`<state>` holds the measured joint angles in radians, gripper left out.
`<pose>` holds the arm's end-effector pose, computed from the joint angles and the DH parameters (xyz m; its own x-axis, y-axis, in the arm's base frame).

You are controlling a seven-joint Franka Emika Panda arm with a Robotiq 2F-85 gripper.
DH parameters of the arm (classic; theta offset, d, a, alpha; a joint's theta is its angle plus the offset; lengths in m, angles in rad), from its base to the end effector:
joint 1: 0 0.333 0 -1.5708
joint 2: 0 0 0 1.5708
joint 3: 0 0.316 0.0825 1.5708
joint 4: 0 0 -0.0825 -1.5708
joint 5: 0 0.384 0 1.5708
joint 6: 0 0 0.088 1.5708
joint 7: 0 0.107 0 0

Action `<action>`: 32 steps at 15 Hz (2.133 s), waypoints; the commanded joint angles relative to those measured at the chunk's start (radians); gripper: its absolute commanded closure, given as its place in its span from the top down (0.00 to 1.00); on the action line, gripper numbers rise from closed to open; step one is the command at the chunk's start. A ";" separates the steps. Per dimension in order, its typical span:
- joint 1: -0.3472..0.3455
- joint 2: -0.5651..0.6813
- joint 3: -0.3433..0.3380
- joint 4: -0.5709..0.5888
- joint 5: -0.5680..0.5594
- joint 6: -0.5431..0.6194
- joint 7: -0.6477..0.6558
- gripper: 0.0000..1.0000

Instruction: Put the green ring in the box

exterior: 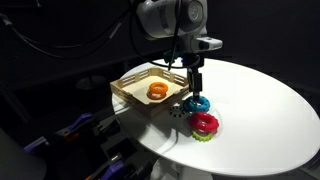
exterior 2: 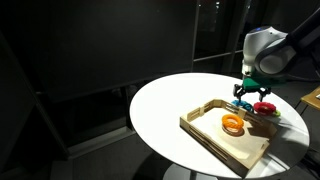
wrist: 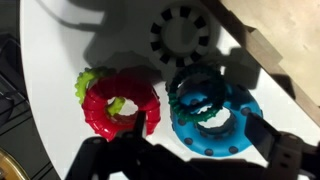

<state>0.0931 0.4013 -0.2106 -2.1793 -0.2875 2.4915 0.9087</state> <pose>0.5488 -0.0651 0.2006 0.7185 -0.6867 0.1101 -0.6903 -0.6847 0.2338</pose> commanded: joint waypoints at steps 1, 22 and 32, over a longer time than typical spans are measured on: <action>0.025 0.036 -0.020 0.041 -0.028 -0.018 0.049 1.00; 0.041 0.059 -0.033 0.066 -0.012 -0.030 0.057 0.02; 0.020 -0.021 0.022 0.050 0.053 -0.053 -0.001 0.05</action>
<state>0.1246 0.4409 -0.2185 -2.1211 -0.2767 2.4816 0.9417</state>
